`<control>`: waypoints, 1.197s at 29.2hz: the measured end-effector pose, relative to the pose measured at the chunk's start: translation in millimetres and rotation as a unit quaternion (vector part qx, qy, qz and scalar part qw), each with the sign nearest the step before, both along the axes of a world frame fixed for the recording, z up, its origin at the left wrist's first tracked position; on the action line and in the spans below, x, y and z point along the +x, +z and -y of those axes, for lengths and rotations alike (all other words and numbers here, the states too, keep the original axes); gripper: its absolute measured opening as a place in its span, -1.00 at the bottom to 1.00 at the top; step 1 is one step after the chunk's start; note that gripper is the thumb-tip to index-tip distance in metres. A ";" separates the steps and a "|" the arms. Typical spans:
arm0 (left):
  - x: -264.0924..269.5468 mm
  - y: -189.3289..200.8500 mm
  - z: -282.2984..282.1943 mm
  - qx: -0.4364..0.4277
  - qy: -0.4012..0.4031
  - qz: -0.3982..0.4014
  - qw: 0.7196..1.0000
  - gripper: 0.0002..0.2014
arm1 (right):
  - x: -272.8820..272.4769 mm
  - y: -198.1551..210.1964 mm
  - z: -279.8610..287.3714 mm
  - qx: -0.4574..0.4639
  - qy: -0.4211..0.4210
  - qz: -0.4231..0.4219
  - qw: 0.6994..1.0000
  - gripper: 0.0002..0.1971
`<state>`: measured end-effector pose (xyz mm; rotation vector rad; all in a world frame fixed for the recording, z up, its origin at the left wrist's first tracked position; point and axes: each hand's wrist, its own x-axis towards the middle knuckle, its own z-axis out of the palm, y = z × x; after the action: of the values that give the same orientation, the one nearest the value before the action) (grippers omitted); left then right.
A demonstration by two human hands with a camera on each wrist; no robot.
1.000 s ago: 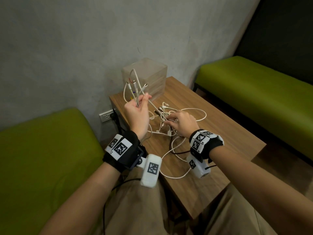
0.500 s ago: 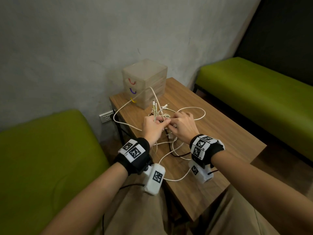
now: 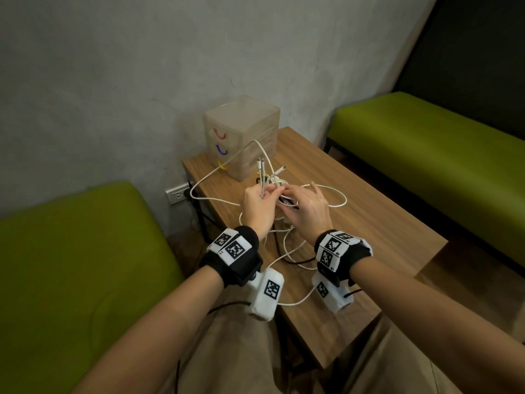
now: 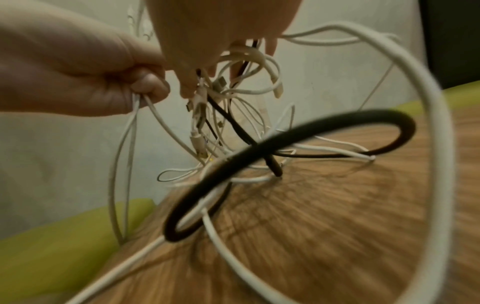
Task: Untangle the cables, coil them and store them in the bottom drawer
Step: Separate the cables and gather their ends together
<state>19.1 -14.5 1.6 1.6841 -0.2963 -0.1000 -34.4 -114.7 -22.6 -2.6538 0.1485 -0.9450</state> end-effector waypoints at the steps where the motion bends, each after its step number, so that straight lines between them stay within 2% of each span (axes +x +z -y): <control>1: 0.0 0.3 -0.2 -0.011 0.006 -0.007 1.000 -0.86 | 0.0 0.6 0.0 0.021 0.001 0.007 1.000 -0.82; 3: 1.2 0.3 -1.1 -0.022 0.014 -0.016 1.000 -0.86 | -0.7 3.2 -0.5 0.023 0.018 0.011 1.000 -0.88; 6: 4.2 -1.7 -3.4 -0.011 0.020 -0.024 0.999 -0.86 | -1.3 3.7 2.2 -0.051 0.058 -0.028 0.997 -0.92; 8: 6.0 -2.2 -4.2 -0.012 0.020 -0.031 0.999 -0.85 | -1.7 3.3 3.2 -0.071 0.063 -0.053 0.994 -0.83; 12: 5.6 0.1 -5.9 -0.027 0.021 -0.031 0.999 -0.87 | -5.4 6.3 3.0 -0.037 0.063 -0.066 0.995 -0.65; 14: 4.3 -0.3 -6.2 -0.040 0.023 -0.036 0.998 -0.90 | -5.8 10.3 5.9 -0.041 0.056 -0.066 0.995 -0.72; 16: 4.1 -1.7 -8.6 -0.042 0.025 -0.034 0.998 -0.82 | -4.3 12.4 9.6 -0.048 0.039 -0.068 0.996 -0.75; 19: 7.8 -1.8 -11.9 -0.052 0.030 -0.046 0.997 -0.88 | -5.2 11.7 10.8 -0.092 0.052 -0.062 0.992 -0.66; 22: 10.3 -1.7 -16.0 -0.046 0.037 -0.044 0.997 -0.93 | -6.3 13.8 12.8 -0.111 0.104 -0.075 0.985 -0.61; 24: 10.5 -2.5 -16.3 -0.037 0.037 -0.035 0.998 -0.90 | -7.4 16.1 12.7 -0.156 0.140 -0.136 0.968 -0.65; 26: 11.8 -3.5 -15.7 -0.039 0.035 -0.042 0.998 -0.87 | -11.0 19.4 12.1 -0.178 0.153 -0.239 0.942 -0.77; 28: 15.2 -2.4 -15.8 -0.047 0.039 -0.051 0.997 -0.84 | -14.1 19.7 13.6 -0.142 0.157 -0.284 0.935 -0.69; 30: 18.4 -1.8 -15.7 -0.047 0.037 -0.050 0.997 -0.83 | -13.7 18.9 13.2 -0.044 0.143 -0.251 0.956 -0.58; 32: 18.6 -0.6 -16.5 -0.046 0.022 -0.049 0.997 -0.84 | -8.4 18.6 12.4 0.063 0.101 -0.189 0.975 -0.55; 33: 18.0 0.0 -16.9 -0.045 0.015 -0.048 0.998 -0.83 | -4.3 19.1 10.9 0.093 0.075 -0.170 0.978 -0.55; 35: 17.7 -0.3 -17.7 -0.038 0.002 -0.043 0.998 -0.81 | 3.4 21.4 5.8 0.098 0.033 -0.172 0.980 -0.55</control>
<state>36.8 3.2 1.3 1.5996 -0.2295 -0.1573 -30.9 -120.5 -1.2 -2.5958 0.2190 -0.4198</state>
